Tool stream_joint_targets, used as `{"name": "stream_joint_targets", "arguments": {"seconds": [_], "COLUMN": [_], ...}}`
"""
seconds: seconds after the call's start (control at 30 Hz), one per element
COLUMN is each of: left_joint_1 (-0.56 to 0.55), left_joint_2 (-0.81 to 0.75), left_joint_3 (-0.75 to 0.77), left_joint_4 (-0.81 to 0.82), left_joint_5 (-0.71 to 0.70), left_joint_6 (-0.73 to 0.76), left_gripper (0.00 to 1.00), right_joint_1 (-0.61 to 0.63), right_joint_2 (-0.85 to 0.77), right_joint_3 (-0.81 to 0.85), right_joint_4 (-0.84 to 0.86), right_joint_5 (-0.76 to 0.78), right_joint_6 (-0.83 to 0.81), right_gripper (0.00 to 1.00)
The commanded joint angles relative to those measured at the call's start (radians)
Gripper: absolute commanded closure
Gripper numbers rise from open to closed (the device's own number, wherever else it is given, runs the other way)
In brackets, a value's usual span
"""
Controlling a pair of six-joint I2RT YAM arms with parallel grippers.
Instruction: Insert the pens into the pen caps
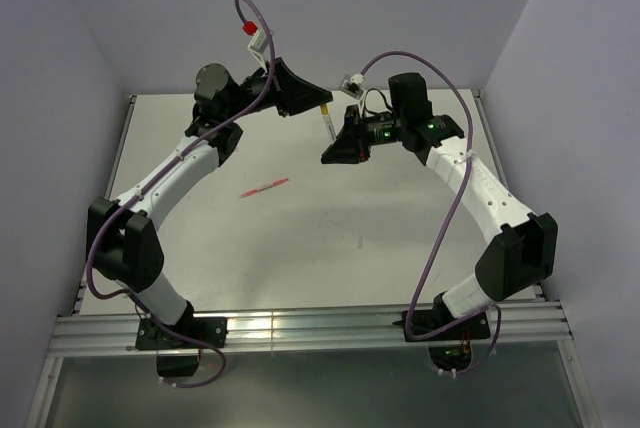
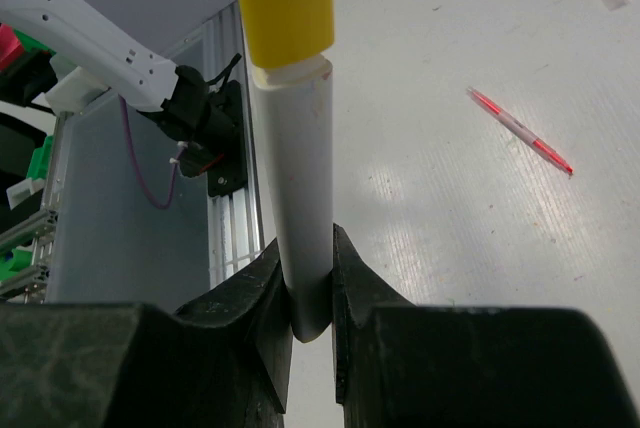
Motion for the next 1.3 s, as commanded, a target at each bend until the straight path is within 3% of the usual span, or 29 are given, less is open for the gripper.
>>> {"name": "stream_joint_targets", "arguments": {"seconds": [0.0,0.07,0.23,0.43,0.73,0.87,1.07,1.27], "left_joint_1": [-0.005,-0.005,-0.006,-0.022,-0.111,-0.105,-0.091,-0.075], "left_joint_2": [-0.01,-0.01,-0.023,-0.062,-0.098,-0.08,-0.062,-0.063], "left_joint_3": [0.018,0.007,-0.042,-0.097,-0.131,-0.141,-0.175,-0.236], "left_joint_4": [0.061,0.063,0.014,-0.122,-0.248,-0.207,-0.107,0.023], "left_joint_5": [0.012,0.01,-0.017,-0.145,-0.272,-0.167,0.015,0.157], "left_joint_6": [-0.01,-0.019,-0.019,0.007,0.016,0.007,0.013,-0.039], "left_gripper": [0.9,1.0,1.0,1.0,1.0,1.0,1.0,1.0], "right_joint_1": [0.008,0.008,0.008,0.006,0.008,0.006,-0.015,-0.029], "right_joint_2": [-0.038,-0.034,-0.031,0.011,0.029,0.026,0.017,0.0], "right_joint_3": [0.009,0.015,0.043,0.131,0.199,0.22,0.224,0.191], "right_joint_4": [0.0,0.002,0.004,0.02,0.123,0.125,0.117,0.109], "right_joint_5": [-0.007,-0.007,0.016,0.042,0.15,0.154,0.026,0.033], "right_joint_6": [-0.005,-0.004,0.004,0.047,0.217,0.188,0.09,-0.053], "right_gripper": [1.0,1.0,1.0,1.0,1.0,1.0,1.0,1.0]}}
